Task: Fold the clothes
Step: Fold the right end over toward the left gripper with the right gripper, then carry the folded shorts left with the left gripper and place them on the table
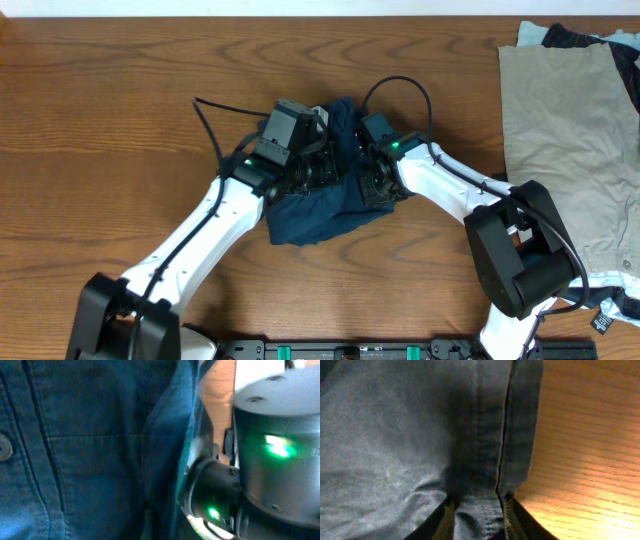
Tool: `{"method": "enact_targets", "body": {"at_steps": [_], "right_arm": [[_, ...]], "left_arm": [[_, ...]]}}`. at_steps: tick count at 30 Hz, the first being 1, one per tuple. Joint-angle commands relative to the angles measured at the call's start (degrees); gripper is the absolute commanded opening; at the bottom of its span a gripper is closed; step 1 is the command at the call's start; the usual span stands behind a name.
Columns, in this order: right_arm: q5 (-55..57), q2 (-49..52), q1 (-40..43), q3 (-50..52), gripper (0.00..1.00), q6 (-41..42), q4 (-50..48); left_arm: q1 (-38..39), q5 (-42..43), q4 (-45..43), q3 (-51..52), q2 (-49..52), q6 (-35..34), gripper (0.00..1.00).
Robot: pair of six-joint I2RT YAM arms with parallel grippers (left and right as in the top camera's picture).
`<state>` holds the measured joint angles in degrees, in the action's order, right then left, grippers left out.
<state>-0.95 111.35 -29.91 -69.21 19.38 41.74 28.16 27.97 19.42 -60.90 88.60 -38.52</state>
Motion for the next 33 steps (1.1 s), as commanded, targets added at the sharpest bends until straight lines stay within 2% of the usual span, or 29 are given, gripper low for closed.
{"method": "enact_targets", "body": {"at_steps": [1, 4, 11, 13, 15, 17, 21, 28, 33], "right_arm": [[-0.11, 2.54, 0.42, 1.57, 0.43, 0.96, 2.75], [3.15, 2.38, 2.86, -1.64, 0.49, 0.96, 7.21], [7.61, -0.15, 10.67, -12.59, 0.52, 0.7, 19.23], [7.02, -1.18, 12.11, -14.67, 0.52, 0.7, 20.63], [3.58, -2.29, 12.96, -16.02, 0.53, -0.44, 21.09], [-4.22, -3.32, 13.11, -16.24, 0.52, -5.31, 20.61], [-19.5, -3.67, 11.72, -16.2, 0.53, -14.78, 20.83], [-21.57, -3.67, 7.8, -16.17, 0.54, -15.67, 21.11], [-21.42, -3.67, 6.25, -16.17, 0.55, -15.21, 21.59]], "left_arm": [[0.15, -0.11, -0.33, -1.49, 0.22, -1.36, 0.41], [-1.03, -0.17, -0.68, -1.49, -0.44, 1.01, 0.43], [-10.78, -2.32, 1.84, -1.49, -1.16, 5.92, 0.44], [-13.84, -4.63, 3.8, -1.46, -1.03, 5.92, 0.49], [-16.46, -6.49, 5.64, -1.36, -0.76, 5.95, 0.59], [-18.73, -7.3, 6.29, -0.74, -0.24, 6.05, 0.67], [-21.44, -8.11, 6.19, 0.59, 2.14, 8.2, 0.76], [-22.25, -7.39, 1.77, 0.61, 11.69, 8.5, 0.78], [-22.21, -1.18, -3.04, 0.61, 17.33, 8.52, 0.78]]}}
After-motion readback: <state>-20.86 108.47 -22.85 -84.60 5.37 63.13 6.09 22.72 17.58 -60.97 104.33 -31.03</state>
